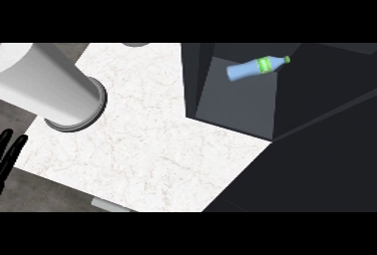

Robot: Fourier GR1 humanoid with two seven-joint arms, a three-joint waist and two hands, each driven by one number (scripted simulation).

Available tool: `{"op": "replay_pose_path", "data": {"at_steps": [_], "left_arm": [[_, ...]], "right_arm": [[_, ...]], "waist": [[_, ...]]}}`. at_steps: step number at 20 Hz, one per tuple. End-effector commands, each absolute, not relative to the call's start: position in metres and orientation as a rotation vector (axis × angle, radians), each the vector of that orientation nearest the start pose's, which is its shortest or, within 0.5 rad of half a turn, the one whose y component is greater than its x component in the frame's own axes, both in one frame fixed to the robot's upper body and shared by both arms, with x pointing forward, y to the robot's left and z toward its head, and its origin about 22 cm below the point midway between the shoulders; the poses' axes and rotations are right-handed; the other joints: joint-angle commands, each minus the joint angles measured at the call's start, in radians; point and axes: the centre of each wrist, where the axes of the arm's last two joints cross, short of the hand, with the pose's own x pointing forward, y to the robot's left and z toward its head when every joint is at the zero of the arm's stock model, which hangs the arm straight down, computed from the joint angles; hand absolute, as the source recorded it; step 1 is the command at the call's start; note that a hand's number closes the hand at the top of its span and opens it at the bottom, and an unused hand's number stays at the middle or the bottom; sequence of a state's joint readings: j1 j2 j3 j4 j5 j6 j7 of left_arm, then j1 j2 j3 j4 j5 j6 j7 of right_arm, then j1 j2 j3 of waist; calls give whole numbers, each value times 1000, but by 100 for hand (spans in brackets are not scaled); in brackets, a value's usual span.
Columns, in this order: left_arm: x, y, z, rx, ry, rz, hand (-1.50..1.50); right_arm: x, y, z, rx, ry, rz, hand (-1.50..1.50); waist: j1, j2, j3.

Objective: Pick up the bottled water, place it into the cabinet and close the cabinet

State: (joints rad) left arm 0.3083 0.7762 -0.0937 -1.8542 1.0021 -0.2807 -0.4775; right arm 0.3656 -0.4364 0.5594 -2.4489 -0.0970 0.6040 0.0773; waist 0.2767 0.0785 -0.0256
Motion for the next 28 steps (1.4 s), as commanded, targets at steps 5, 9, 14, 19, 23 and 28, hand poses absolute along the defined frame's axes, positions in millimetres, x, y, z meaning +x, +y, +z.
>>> {"op": "replay_pose_path", "data": {"at_steps": [5, 9, 14, 19, 23, 28], "left_arm": [[173, 357, 74, -567, -1871, 35, -150], [171, 358, 71, -560, -1851, 45, -150], [176, 360, 75, -566, -1873, 40, -150], [175, 360, 72, -573, -1867, 50, -150], [172, 365, 66, -557, -1854, 73, -150], [169, 365, 59, -560, -1858, 104, -150]], "right_arm": [[131, -184, 134, 622, -1618, 1083, 150], [151, -175, 129, 563, -1589, 1052, 150], [184, -159, 123, 537, -1547, 1017, 150], [219, -138, 129, 512, -1540, 967, 150], [253, -127, 142, 403, -1606, 816, 150], [294, -105, 164, 309, -1629, 649, 150]], "waist": [[3, -7, 1], [7, -8, 4], [3, -14, 8], [2, -23, 11], [-28, -30, 13], [-35, -34, 16]]}}
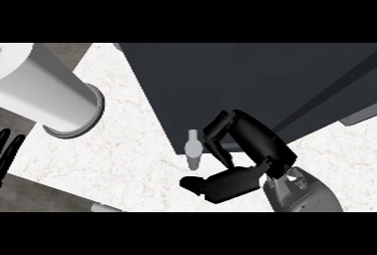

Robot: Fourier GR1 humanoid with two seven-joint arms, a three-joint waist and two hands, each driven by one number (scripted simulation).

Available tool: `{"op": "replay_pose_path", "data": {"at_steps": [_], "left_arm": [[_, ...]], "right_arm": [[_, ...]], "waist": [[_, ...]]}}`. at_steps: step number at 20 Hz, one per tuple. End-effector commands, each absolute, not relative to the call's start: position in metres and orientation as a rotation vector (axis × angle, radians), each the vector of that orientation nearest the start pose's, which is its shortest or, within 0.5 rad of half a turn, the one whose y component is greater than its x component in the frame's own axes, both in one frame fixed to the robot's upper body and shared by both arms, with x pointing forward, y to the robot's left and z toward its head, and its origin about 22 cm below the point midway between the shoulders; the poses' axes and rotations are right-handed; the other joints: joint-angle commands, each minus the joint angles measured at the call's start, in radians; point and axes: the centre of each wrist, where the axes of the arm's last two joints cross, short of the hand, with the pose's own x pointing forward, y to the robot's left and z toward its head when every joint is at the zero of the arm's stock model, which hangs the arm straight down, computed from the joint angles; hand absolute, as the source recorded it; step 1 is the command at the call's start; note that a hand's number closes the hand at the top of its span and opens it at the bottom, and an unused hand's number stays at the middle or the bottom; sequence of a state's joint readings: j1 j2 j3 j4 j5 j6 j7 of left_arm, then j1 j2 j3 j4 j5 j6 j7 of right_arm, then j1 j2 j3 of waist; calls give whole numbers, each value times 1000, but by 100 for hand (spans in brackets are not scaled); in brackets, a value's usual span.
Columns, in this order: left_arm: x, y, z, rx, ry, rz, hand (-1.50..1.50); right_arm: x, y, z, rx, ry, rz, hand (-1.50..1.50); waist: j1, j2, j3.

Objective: Pick up the bottled water, place it into the cabinet and close the cabinet

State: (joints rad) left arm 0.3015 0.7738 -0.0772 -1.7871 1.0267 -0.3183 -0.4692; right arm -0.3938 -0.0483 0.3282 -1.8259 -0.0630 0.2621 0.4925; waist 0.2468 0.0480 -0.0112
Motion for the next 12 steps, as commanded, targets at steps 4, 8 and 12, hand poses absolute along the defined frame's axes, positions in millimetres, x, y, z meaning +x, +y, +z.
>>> {"op": "replay_pose_path", "data": {"at_steps": [4, 8, 12], "left_arm": [[172, 373, 64, -539, -1873, 113, -150], [174, 377, 68, -539, -1874, 96, -150], [167, 372, 57, -555, -1856, 133, -150]], "right_arm": [[327, -89, 181, 249, -1633, 545, 150], [356, -81, 191, 230, -1611, 408, -150], [365, -74, 198, 256, -1589, 317, -150]], "waist": [[-21, -5, 5], [-35, -2, 7], [-42, -6, 8]]}}
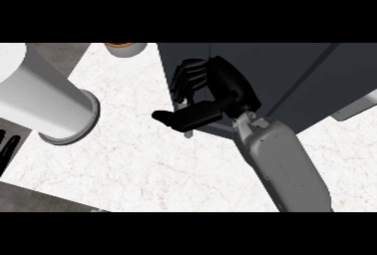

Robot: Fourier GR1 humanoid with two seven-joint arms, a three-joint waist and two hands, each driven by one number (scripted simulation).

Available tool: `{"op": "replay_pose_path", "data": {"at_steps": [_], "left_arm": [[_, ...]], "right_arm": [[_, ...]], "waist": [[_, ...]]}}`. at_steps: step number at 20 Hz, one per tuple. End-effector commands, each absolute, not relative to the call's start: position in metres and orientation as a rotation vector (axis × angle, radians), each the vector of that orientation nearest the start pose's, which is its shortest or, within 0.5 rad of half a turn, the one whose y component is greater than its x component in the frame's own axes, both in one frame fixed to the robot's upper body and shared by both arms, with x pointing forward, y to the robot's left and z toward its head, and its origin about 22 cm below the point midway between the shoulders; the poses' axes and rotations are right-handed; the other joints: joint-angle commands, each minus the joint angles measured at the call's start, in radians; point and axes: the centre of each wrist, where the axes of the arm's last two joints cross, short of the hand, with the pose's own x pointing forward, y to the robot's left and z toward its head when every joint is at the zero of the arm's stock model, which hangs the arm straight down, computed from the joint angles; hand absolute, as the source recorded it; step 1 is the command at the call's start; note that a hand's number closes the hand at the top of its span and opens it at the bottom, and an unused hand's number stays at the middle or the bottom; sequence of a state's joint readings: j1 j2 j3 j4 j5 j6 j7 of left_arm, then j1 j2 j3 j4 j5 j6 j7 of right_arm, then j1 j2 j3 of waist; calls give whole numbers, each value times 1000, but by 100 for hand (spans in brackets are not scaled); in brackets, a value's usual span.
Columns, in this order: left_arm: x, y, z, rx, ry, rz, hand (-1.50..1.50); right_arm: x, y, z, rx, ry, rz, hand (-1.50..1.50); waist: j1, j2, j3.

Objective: Pick up the bottled water, place it into the cabinet and close the cabinet

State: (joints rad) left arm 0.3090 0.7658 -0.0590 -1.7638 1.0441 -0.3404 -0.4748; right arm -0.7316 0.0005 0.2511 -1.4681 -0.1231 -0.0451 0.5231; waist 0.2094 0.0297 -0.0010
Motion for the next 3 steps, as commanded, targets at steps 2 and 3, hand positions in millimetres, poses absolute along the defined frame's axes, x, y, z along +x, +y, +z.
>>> {"op": "replay_pose_path", "data": {"at_steps": [2, 3], "left_arm": [[166, 370, 61, -565, -1867, 125, -150], [168, 380, 66, -533, -1867, 108, -150]], "right_arm": [[368, -68, 197, 263, -1580, 310, -150], [370, -67, 196, 261, -1578, 303, -150]], "waist": [[8, 10, -1], [3, 12, -1]]}}
